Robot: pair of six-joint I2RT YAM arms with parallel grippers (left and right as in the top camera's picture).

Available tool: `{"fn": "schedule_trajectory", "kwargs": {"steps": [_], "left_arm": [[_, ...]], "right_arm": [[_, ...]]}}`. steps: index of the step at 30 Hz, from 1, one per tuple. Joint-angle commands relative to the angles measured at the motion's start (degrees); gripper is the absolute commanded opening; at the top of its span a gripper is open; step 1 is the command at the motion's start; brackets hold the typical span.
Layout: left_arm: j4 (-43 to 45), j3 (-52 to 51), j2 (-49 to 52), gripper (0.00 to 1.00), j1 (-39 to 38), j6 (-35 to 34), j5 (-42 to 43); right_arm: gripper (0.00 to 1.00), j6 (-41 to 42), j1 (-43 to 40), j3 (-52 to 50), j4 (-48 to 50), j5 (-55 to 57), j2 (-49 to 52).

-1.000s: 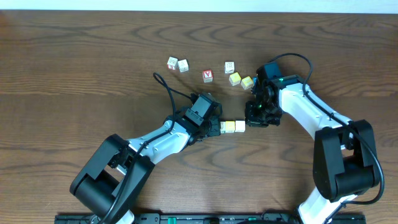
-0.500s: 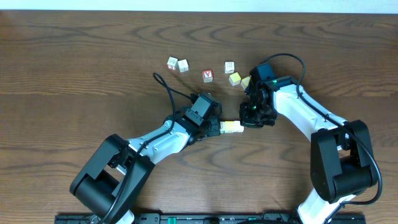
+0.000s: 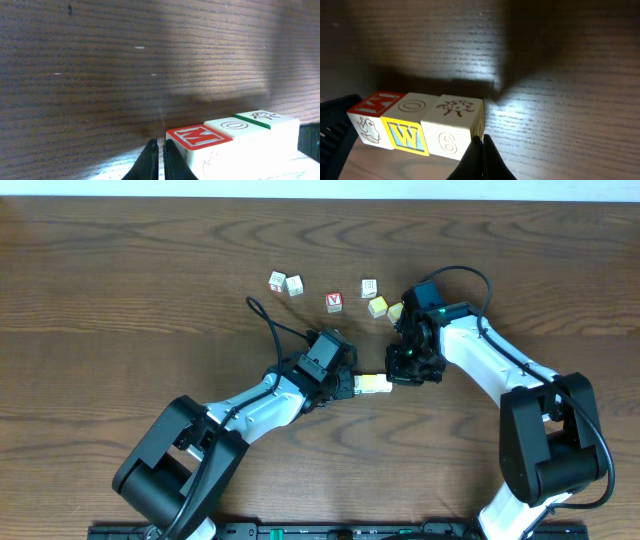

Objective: Lift 3 blocks
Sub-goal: 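Pull both grippers apart and away from the block row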

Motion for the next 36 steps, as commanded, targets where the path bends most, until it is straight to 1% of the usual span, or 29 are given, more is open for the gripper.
{"fn": "schedule_trajectory", "kwargs": {"steps": [1, 7, 9, 12, 17, 23, 26, 27, 31, 33, 36], "left_arm": [[-0.11, 0.37, 0.46, 0.07, -0.09, 0.37, -0.74], [-1.49, 0.39, 0.37, 0.07, 2.36, 0.31, 0.24], [-2.38, 0.39, 0.31, 0.07, 3.82, 0.33, 2.49], [-3.19, 0.39, 0.28, 0.07, 6.36, 1.09, 8.00], [-4.39, 0.39, 0.26, 0.07, 11.89, 7.10, 21.11], [-5.77, 0.39, 0.26, 0.07, 21.00, 16.46, 46.10], [-7.02, 0.37, 0.26, 0.07, 24.76, 19.74, 54.58], [-8.02, 0.37, 0.26, 0.07, 25.79, 21.03, 55.87], [-11.37, -0.09, 0.26, 0.07, 27.74, 25.29, 55.60], [-11.54, -0.76, 0.28, 0.07, 27.80, 25.27, 54.49], [-11.52, -1.49, 0.28, 0.07, 27.63, 24.74, 51.39]], "right_arm": [[0.01, -0.24, -1.86, 2.25, -1.60, -0.17, -1.42], [0.01, -3.48, -6.84, 3.26, -5.57, 0.00, -1.97], [0.01, -4.44, -7.98, 3.23, -6.34, 0.00, -1.97], [0.01, -5.79, -8.61, 3.23, -6.45, 0.00, -1.97], [0.01, -6.78, -8.61, 2.93, -6.23, -0.17, -1.97], [0.01, -6.84, -10.73, 1.16, -3.78, -1.42, -1.97], [0.01, -8.68, -13.94, -0.13, -2.03, -6.75, -1.97], [0.01, -9.73, -15.17, -0.66, -1.27, -9.27, -1.97], [0.01, -11.52, -20.00, -3.85, 3.19, -19.41, -1.97], [0.01, -12.39, -21.84, -6.69, 6.54, -25.55, -1.97], [0.01, -12.31, -23.02, -11.98, 13.35, -31.47, -1.97]]}}
